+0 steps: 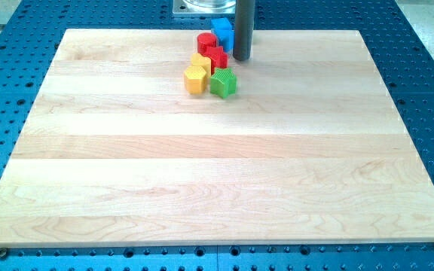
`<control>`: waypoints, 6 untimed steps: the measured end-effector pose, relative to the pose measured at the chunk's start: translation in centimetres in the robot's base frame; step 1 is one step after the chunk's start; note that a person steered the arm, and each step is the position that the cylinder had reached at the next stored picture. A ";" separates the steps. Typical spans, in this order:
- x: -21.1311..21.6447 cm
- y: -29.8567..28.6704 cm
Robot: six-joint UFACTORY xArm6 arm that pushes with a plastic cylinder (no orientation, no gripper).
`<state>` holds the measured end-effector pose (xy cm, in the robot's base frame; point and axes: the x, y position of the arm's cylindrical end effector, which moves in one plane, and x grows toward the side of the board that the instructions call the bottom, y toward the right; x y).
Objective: Move the red star to the top left side of the board
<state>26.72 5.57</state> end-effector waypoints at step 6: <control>-2.8 -20.2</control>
